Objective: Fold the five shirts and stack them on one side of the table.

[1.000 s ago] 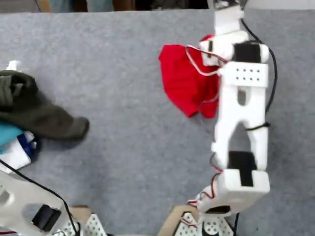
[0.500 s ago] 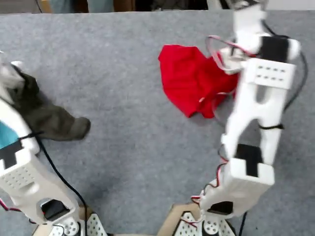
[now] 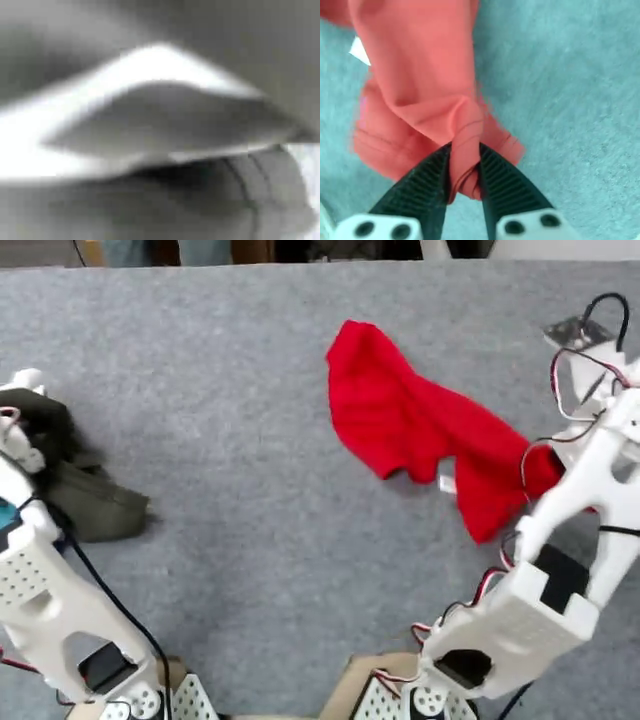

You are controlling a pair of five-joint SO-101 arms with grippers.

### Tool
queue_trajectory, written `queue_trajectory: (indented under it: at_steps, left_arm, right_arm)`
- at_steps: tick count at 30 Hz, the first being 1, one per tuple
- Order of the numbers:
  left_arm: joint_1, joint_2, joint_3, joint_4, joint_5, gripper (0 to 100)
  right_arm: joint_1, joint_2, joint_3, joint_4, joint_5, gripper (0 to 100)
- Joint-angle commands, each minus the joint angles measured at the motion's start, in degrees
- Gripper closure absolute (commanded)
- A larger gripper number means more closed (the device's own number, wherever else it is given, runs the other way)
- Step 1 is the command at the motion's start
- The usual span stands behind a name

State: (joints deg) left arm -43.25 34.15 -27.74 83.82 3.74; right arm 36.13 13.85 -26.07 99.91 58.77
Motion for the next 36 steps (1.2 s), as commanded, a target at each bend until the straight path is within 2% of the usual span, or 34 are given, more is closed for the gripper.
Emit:
queue_trajectory:
  at_steps: [1,4,7,10,13,15,19,22,25,28,31,36]
  left_arm:
    - [-2.8,1.1,-15.1,-0.9,3.5,97]
    - [-1.5,2.1,-23.8,1.1,4.0,96]
    - [2.4,2.6,-31.0,7.5,4.0,85]
    - [7.3,2.6,-35.4,13.6,4.0,76]
    - [11.1,2.3,-38.4,16.9,3.9,77]
    - [12.9,2.1,-38.5,17.0,4.0,78]
    - [15.9,0.5,-36.4,17.1,4.0,78]
    - [17.2,-3.9,-30.0,17.1,3.6,78]
    - [17.4,-9.9,-21.8,17.1,3.4,78]
    - [16.5,-15.4,-14.2,17.0,2.7,78]
    - [15.6,-19.2,-8.0,16.9,1.4,78]
    - [14.9,-20.6,-3.2,16.9,1.4,78]
  right_arm:
    - [3.3,-0.5,0.5,1.1,5.0,98.3]
    - [4.7,-0.5,2.9,1.0,8.4,98.3]
    - [4.6,-0.3,5.0,0.9,10.3,96.9]
    - [3.7,-0.7,4.4,0.2,9.9,83.1]
    - [1.3,-2.2,-0.2,-0.4,8.8,67.4]
    - [-2.6,-3.0,-3.0,0.1,8.4,61.3]
    - [-15.5,-2.9,-6.4,-1.2,0.0,60.3]
    - [-25.7,1.2,-5.2,-7.3,-5.5,60.3]
    - [-32.1,7.8,-5.9,-14.1,-11.7,60.3]
    - [-35.3,15.7,-9.2,-18.5,-15.3,60.3]
    - [-37.6,24.8,-15.0,-18.9,-15.8,60.3]
    - [-37.4,40.7,-29.3,-18.5,-18.6,63.6]
